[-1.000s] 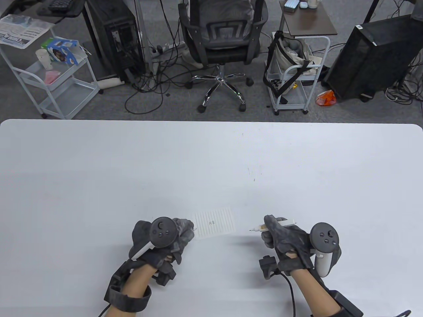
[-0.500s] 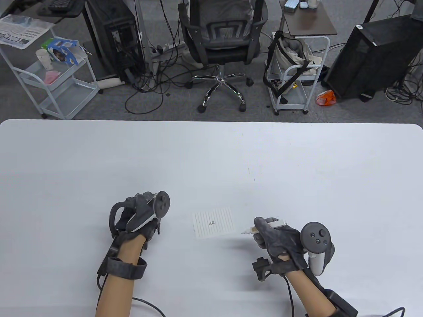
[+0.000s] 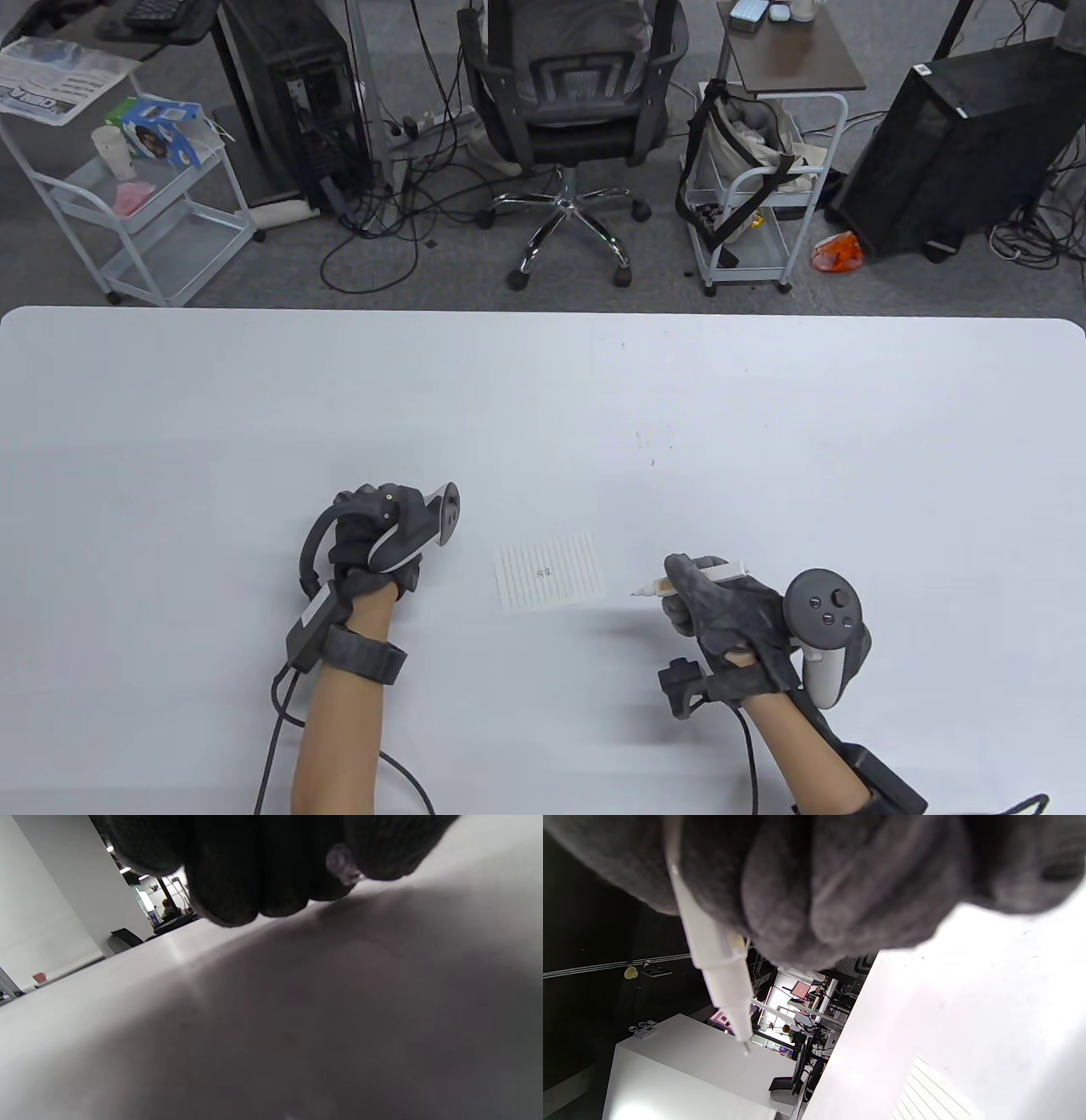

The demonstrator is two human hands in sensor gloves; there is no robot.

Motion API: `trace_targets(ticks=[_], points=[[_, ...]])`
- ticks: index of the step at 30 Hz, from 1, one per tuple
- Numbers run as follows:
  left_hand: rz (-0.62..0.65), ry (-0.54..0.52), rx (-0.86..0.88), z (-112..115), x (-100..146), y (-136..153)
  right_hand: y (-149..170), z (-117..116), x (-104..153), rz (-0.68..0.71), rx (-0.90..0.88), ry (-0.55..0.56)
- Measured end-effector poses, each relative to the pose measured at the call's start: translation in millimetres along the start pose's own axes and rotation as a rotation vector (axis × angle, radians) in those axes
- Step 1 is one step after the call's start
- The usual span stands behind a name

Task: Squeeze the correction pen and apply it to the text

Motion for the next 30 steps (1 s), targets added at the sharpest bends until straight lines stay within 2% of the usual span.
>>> trace_targets(ticks=[9, 16, 20, 23, 26, 30], points=[[-0.012, 0.019, -0.017, 1.0, 1.9, 0.9, 1.6, 0.0, 0.2, -0.010, 0.002, 0.005], [-0.031, -0.009, 0.158, 1.8, 9.2, 22.5, 1.3, 2.3, 1.0, -0.017, -0.009, 0.020], [-0.032, -0.034, 0.316, -8.8, 23.9, 45.8, 2.4, 4.5, 1.7, -0.015, -0.001, 0.023], [0.036, -0.066, 0.510, -22.6, 42.6, 56.1, 2.5, 4.9, 1.7, -0.017, 0.002, 0.021], [0.149, -0.111, 0.638, -34.3, 63.3, 47.9, 3.1, 3.2, 1.6, -0.018, 0.011, 0.012], [0.275, -0.133, 0.611, -40.9, 84.5, 16.0, 3.6, 0.1, 3.2, -0.012, 0.017, -0.002]])
Point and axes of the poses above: the tracker on the back of each hand, its own y axis roughly to the little-finger side, its own x axis roughly from the fingertips to the wrist, z = x × y, the point moved 2 cm from there along -x, roughly from the wrist to the fingertips, and after that the axes turned 2 degrees about x, right-handed, at the moved point
